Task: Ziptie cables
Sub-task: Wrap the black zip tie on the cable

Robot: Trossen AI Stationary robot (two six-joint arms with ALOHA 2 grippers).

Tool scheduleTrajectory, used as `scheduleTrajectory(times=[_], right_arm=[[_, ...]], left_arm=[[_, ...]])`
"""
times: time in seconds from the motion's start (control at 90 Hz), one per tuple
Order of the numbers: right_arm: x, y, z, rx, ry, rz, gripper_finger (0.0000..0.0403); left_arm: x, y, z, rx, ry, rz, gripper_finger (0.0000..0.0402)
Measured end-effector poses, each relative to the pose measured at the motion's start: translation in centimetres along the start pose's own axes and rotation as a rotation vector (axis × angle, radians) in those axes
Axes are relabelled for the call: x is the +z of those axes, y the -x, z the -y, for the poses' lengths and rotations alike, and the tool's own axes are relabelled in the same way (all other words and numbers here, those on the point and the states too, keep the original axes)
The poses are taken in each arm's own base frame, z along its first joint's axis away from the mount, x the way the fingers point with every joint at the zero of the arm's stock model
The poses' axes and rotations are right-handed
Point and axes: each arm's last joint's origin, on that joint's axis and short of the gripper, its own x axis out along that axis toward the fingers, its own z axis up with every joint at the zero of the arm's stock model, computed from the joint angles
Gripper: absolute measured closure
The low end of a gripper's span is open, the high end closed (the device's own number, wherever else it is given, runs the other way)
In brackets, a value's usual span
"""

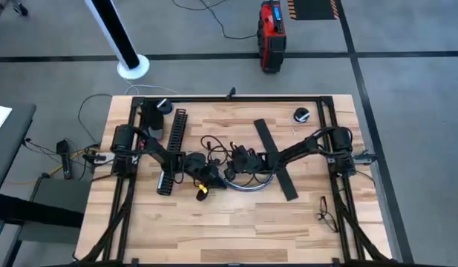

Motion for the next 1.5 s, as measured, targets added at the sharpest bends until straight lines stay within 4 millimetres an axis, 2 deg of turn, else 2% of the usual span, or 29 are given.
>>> scheduleTrajectory(times=[0.189, 0.4, 0.7, 0.856, 1.078, 1.244, 1.344, 1.5], right_arm=[[-0.5, 1.2, -0.9, -0.046, 0.163, 0.036, 0.0402], [-1.4, 2.4, -1.4, -0.153, 0.316, 0.087, 0.0403], [-2.1, 3.0, -1.5, -0.303, 0.377, 0.178, 0.0403], [-1.9, 3.2, -1.4, -0.397, 0.457, 0.242, 0.0403], [-2.0, 3.3, -1.6, -0.438, 0.589, 0.248, 0.0403], [-2.1, 3.1, -1.9, -0.3, 0.516, 0.18, 0.0403], [-2.3, 3.0, -2.2, -0.19, 0.385, 0.124, 0.0403], [-2.2, 2.9, -1.9, -0.18, 0.155, 0.103, 0.0399]], left_arm=[[0.1, 0.0, 0.0, -0.013, -0.001, 0.008, 0.0401], [1.0, 0.1, 0.2, -0.051, -0.015, 0.101, 0.0401], [1.0, 0.3, -0.3, -0.04, 0.029, 0.102, 0.0401], [0.7, 0.2, -0.3, -0.035, 0.039, 0.074, 0.0401], [0.8, 0.2, -0.4, -0.002, 0.03, 0.081, 0.0401], [0.8, 0.2, -0.4, 0.013, 0.039, 0.083, 0.0401], [0.8, 0.2, -0.4, 0.023, 0.045, 0.084, 0.0401], [0.7, 0.2, -0.5, 0.025, 0.051, 0.078, 0.0401]])
